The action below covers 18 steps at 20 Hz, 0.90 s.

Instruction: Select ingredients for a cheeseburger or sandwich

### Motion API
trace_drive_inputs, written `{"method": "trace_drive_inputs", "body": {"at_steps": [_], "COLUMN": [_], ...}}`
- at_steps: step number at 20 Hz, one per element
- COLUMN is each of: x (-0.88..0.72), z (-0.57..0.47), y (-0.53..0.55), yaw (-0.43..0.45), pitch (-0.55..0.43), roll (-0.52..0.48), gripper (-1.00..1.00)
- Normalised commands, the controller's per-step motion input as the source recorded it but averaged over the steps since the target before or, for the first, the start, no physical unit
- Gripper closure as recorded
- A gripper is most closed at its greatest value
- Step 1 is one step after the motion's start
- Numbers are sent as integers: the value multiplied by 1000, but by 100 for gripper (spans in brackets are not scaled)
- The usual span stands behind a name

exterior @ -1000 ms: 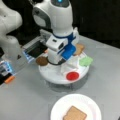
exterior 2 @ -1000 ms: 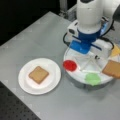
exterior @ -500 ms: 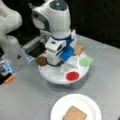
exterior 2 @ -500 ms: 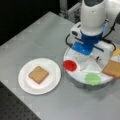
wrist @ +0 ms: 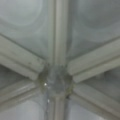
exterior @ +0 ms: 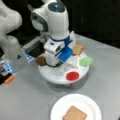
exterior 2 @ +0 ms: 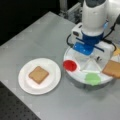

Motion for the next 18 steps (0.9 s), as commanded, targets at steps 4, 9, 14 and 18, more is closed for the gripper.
{"method": "trace_drive_inputs", "body": {"at_steps": [4, 9, 14, 18], "x": [-253, -244, -210, -172], "z": [-150, -197, -201, -180], "y": [109, 72, 88, 129], "yaw": [-60, -56, -72, -89], "pitch": [-219, -233, -223, -195], "roll": [-24, -18, -16, -11], "gripper": [-100, -100, -100, -100]}}
